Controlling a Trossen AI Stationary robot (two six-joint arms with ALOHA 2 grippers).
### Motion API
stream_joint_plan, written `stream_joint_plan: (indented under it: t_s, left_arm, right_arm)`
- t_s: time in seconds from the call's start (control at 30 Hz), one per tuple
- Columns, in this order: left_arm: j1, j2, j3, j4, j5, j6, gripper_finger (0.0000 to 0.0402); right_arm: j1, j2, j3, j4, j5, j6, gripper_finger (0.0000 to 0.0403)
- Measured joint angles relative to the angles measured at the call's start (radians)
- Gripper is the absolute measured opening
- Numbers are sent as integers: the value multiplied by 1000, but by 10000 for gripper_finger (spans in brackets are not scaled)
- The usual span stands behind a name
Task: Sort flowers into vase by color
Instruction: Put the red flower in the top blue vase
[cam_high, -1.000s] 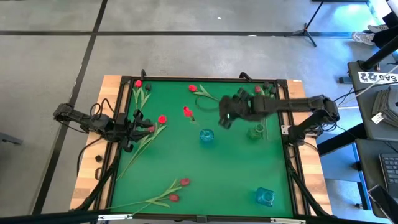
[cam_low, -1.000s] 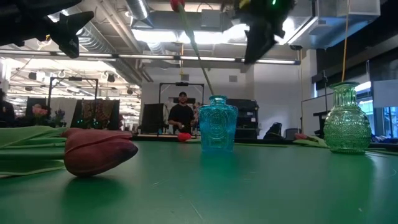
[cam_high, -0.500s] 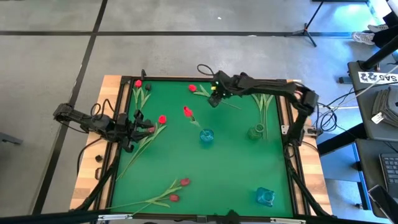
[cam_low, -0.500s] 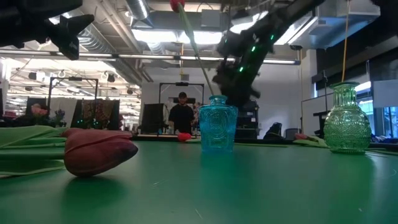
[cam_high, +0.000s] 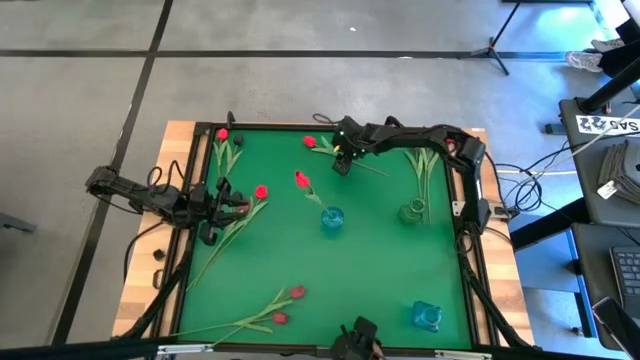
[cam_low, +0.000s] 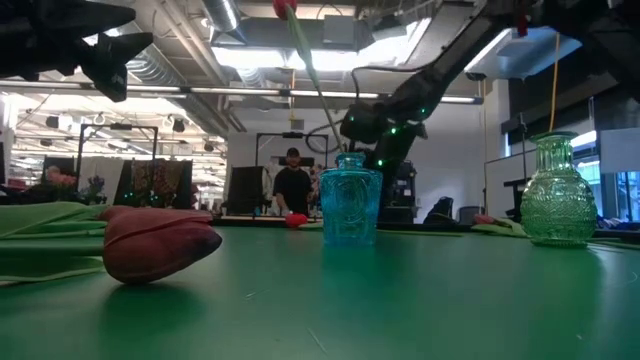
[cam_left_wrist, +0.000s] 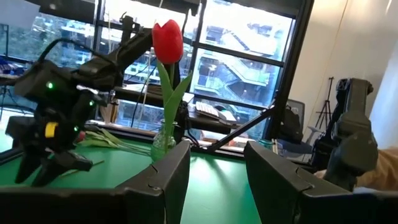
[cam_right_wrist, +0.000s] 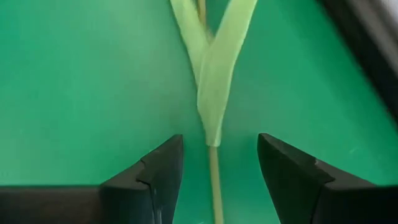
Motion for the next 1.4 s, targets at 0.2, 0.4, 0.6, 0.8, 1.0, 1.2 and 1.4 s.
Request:
stream_joint_plan:
  t_s: [0.2, 0.4, 0.6, 0.8, 1.0, 1.2, 1.4]
  left_arm:
    - [0, 0, 0, 0, -1, -20, 151]
    - [0, 0, 0, 10, -2, -21, 151]
    - [0, 0, 0, 11, -2, -27, 151]
    - [0, 0, 0, 11, -2, -28, 151]
    - [0, 0, 0, 8, -2, -27, 151]
    - [0, 0, 0, 3, -2, -45, 151]
    - [0, 0, 0, -1, 0, -63, 151]
  right_arm:
    - [7, 22, 6, 3, -28, -24, 197]
    - [8, 24, 5, -2, -10, -35, 108]
    - [8, 26, 4, 1, 1, -24, 13]
    - [5, -37, -7, 4, 28, 57, 9]
    - [6, -264, 0, 134, 22, 98, 9]
    - [89, -504, 2, 246, 23, 105, 5]
    - [287, -633, -1, 312, 94, 68, 3]
